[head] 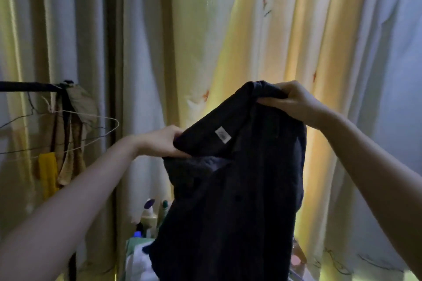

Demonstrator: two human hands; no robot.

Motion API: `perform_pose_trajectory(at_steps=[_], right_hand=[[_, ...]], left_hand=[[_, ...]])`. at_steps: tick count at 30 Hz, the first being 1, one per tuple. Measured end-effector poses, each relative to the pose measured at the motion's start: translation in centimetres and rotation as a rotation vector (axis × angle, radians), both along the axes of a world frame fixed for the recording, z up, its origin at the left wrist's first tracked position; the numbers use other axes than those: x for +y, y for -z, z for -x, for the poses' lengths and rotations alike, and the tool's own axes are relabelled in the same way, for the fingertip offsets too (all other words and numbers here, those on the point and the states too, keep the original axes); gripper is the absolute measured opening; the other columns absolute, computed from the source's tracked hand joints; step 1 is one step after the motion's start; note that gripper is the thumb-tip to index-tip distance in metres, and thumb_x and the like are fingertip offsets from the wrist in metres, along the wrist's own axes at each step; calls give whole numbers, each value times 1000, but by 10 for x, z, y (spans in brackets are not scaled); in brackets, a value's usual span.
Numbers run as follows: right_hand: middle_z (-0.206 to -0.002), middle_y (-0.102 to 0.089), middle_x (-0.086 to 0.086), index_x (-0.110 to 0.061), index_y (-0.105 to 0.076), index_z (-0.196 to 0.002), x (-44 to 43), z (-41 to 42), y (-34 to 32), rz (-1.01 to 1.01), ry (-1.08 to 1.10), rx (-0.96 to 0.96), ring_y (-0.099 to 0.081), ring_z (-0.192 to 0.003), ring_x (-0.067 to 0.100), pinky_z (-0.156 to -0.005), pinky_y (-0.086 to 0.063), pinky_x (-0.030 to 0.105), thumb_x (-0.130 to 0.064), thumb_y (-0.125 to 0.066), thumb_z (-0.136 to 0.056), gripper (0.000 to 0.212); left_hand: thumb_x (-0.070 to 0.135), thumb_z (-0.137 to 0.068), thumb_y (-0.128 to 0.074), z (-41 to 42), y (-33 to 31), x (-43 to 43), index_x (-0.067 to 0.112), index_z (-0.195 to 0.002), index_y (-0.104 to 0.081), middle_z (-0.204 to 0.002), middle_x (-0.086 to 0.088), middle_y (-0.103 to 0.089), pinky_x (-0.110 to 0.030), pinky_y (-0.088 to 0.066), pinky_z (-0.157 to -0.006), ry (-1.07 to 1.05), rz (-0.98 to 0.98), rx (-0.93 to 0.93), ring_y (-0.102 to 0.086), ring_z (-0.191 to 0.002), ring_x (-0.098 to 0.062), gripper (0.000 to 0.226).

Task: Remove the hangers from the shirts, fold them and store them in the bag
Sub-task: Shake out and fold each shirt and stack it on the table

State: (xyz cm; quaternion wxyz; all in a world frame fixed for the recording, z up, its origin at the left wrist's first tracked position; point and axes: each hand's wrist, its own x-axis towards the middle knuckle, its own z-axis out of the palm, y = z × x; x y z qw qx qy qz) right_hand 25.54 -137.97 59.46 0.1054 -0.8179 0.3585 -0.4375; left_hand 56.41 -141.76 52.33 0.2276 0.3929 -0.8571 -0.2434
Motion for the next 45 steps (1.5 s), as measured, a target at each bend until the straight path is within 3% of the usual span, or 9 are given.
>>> perform_pose_trajectory(at_steps=[4, 13, 19, 23, 32, 37, 40, 43, 45], right_hand=[[-80, -75, -4, -29, -76, -85, -11, 19, -12, -103, 88, 125, -71, -75, 10, -66, -58, 21, -42, -73, -75, 17], [-95, -69, 21, -7, -69, -94, -17, 37, -12, -295, 16, 146, -68, -89, 33, -81, -56, 44, -47, -75, -67, 49], [-90, -71, 14, -8, -65, -92, -28, 31, 24, -417, 242, 65, -69, -81, 30, -75, -58, 41, -48, -65, -83, 41], [-82, -63, 8, -4, -63, -92, -28, -27, 47, -470, 222, -145, -60, -66, 15, -56, -48, 23, -31, -53, -96, 29], [-77, -62, 10, 1, -51, -110, -7, -106, 61, -421, -191, -394, -65, -63, 16, -52, -52, 24, -26, -42, -101, 30], [-77, -61, -4, -7, -63, -91, -18, -91, 66, -115, -63, -137, -55, -71, 5, -63, -44, 17, -24, -65, -88, 17], [-105, -54, -3, -18, -52, -104, -28, -83, 67, 95, 148, -172, -49, -95, 8, -81, -42, 20, -33, -84, -65, 53], [-138, -42, 2, -32, -31, -134, -34, -68, 64, -74, -155, -41, -42, -126, 14, -101, -40, 27, -32, -78, -66, 83], [-124, -57, 9, -22, -44, -131, -35, -65, 67, -301, -409, 0, -57, -115, 17, -94, -48, 30, -24, -69, -75, 61]], left_hand=[[28, -86, -67, -29, -19, -5, 26, -95, -70, -96, -7, -72, -40, -54, -83, -176, 51, 78, -68, -94, -26, 10], [61, -74, -63, -40, -29, -4, 11, -109, -64, -107, -9, -72, -28, -57, -78, -96, -129, 311, -69, -97, -23, 61], [52, -78, -66, -47, -19, -7, 11, -91, -73, -96, -8, -74, -28, -54, -73, -305, -151, 35, -71, -88, -22, 43], [34, -95, -52, 9, -8, -13, 1, -96, -68, -97, -20, -70, -36, -51, -80, -570, -57, 446, -66, -85, -29, 37], [71, -73, -57, 56, -12, 19, 17, -125, -46, -113, -1, -63, -35, -49, -94, -173, 9, 471, -62, -106, -14, 76], [19, -77, -65, 35, 1, 14, 21, -119, -49, -119, -4, -61, -34, -53, -88, -107, 58, 399, -63, -103, -16, 44], [12, -89, -55, 27, 9, 16, 29, -121, -53, -119, -1, -62, -30, -53, -85, -4, 35, 397, -63, -105, -13, 36], [12, -91, -52, 23, 14, 21, 37, -115, -59, -116, 6, -64, -29, -52, -90, 76, 39, 446, -61, -112, -11, 35], [17, -87, -52, 23, 17, 24, 40, -110, -62, -113, 8, -66, -20, -51, -86, 101, 57, 466, -61, -111, -9, 34]])
